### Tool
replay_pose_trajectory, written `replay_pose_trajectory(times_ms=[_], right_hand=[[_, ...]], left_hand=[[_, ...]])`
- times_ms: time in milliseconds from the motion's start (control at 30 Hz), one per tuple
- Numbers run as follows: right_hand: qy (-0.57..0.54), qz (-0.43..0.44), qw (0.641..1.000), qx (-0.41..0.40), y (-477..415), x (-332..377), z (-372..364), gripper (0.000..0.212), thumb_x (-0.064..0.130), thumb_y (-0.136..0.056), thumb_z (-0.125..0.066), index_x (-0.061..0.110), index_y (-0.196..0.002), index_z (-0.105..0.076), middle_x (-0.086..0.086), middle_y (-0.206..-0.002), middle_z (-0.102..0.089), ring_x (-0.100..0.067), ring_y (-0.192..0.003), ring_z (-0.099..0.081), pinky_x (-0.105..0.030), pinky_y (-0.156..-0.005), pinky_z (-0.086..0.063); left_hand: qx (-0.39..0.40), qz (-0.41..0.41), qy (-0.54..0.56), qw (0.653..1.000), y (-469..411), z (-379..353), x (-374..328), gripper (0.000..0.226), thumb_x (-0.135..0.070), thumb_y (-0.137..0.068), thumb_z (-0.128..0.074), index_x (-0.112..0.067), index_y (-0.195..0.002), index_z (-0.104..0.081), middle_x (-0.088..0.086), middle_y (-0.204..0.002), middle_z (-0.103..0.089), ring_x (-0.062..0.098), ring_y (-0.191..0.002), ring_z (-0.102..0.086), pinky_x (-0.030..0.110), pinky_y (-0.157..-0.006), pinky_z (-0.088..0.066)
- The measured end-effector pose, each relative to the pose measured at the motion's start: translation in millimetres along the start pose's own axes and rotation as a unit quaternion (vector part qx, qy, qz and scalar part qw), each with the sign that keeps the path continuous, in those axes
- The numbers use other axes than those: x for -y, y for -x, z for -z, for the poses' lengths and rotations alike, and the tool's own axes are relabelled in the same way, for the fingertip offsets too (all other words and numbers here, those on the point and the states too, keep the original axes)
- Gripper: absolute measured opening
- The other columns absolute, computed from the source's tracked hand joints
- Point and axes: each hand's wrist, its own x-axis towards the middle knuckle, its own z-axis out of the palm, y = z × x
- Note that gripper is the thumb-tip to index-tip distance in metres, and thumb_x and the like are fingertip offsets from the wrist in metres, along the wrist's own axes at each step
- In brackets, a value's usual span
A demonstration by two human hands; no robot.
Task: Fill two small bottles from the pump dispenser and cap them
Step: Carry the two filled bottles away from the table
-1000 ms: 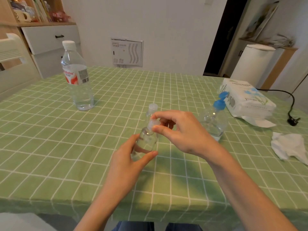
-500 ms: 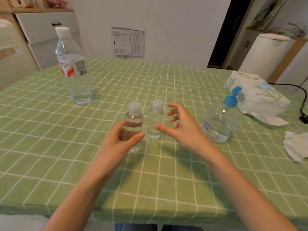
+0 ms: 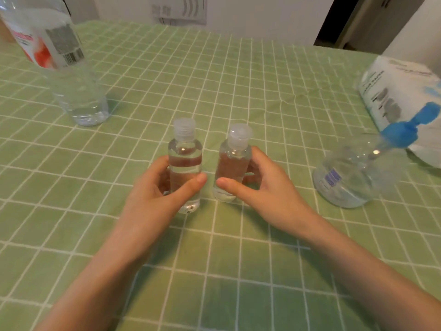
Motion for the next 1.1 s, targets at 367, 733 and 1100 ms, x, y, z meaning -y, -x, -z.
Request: replay_pose_trajectory(times_ms=[367,733,1100], right_hand=[[-0.135,-0.093,0.987,0.001,-10.5,35.0,23.4,0.031,0.024,-0.077,-0.075,0.034,-0.102,-0.059,0.013,-0.101,-0.071,-0.008,-0.096,-0.067,-0.024,-0.086,-0.054],[-0.268,-0.246,0.93,-0.046,81.4,121.6,49.9,0.038,0.032,-0.069,-0.071,0.029,-0.106,-0.062,0.013,-0.098,-0.072,-0.004,-0.095,-0.068,-0.016,-0.073,-0.052],[-0.241,-0.345,0.903,-0.082,164.4,98.9,55.3,0.031,0.013,-0.08,-0.066,0.02,-0.11,-0.061,0.003,-0.098,-0.072,-0.006,-0.09,-0.069,-0.018,-0.072,-0.053]], left_hand=[[-0.041,0.115,0.11,0.986,-6.5,0.7,-36.8,0.024,-0.024,-0.068,-0.074,-0.029,-0.09,-0.069,-0.004,-0.086,-0.07,0.014,-0.087,-0.063,0.03,-0.082,-0.05],[-0.048,0.215,0.179,0.959,64.3,10.9,-129.8,0.022,-0.026,-0.079,-0.054,-0.022,-0.099,-0.061,0.0,-0.079,-0.055,0.014,-0.074,-0.05,0.025,-0.064,-0.041],[-0.093,0.331,0.158,0.926,144.2,1.4,-101.8,0.035,-0.039,-0.075,-0.054,-0.023,-0.104,-0.061,-0.002,-0.08,-0.064,0.011,-0.078,-0.061,0.028,-0.073,-0.049]])
